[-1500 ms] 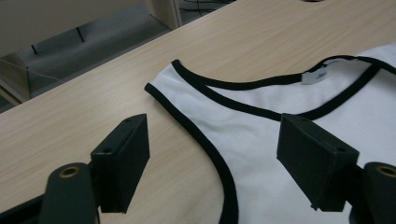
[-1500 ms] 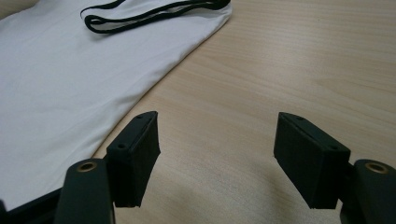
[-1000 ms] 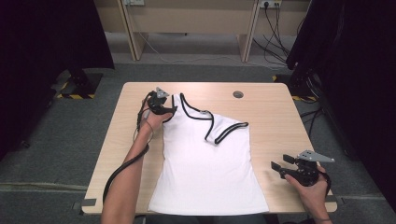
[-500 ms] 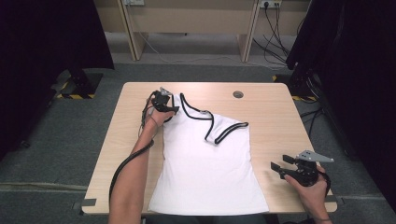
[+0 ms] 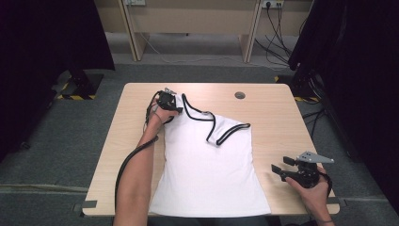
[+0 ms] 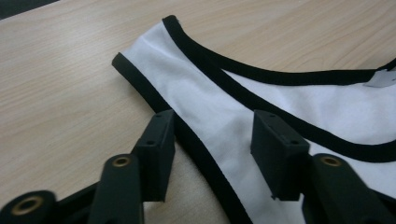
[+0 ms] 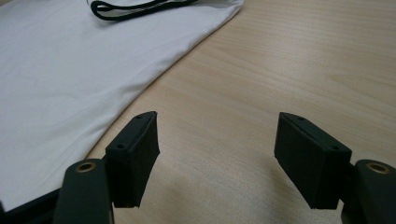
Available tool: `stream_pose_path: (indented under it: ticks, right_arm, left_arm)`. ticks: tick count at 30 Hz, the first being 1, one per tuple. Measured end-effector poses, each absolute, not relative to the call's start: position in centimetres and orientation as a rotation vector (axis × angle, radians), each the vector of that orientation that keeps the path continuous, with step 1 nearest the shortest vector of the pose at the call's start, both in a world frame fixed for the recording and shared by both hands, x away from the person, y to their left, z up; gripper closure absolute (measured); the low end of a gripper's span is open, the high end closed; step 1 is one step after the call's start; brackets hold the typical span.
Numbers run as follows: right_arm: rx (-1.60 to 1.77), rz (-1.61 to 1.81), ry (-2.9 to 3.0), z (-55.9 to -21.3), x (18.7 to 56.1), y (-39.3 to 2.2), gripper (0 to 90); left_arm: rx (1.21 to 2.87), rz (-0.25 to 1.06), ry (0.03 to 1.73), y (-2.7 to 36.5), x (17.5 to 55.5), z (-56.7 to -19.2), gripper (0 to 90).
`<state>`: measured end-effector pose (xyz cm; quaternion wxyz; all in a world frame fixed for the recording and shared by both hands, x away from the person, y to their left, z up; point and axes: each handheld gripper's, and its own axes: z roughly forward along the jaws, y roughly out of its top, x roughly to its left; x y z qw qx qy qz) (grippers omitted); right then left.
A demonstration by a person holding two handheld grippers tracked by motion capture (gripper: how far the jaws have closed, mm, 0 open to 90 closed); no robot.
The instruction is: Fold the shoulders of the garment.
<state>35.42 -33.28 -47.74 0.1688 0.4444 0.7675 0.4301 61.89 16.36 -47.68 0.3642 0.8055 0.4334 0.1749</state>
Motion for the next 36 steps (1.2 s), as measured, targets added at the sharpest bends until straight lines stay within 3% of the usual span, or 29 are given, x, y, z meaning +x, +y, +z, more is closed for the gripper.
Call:
stream_pose_path:
  ticks: [10,19,36]
  right_arm:
    - [1.261,1.217,2.188,-47.7,35.5,-33.2,31.0]
    - [1.260,1.217,2.186,-47.7,35.5,-33.2,31.0]
    - [1.257,1.209,2.184,-47.7,35.4,-33.1,30.8]
  left_arm:
    - [2.073,0.413,1.108,15.7,61.9,-47.5,82.0]
    - [2.022,0.366,1.132,16.1,61.8,-47.7,84.4]
    - [1.950,0.456,1.026,16.2,58.9,-45.9,84.4]
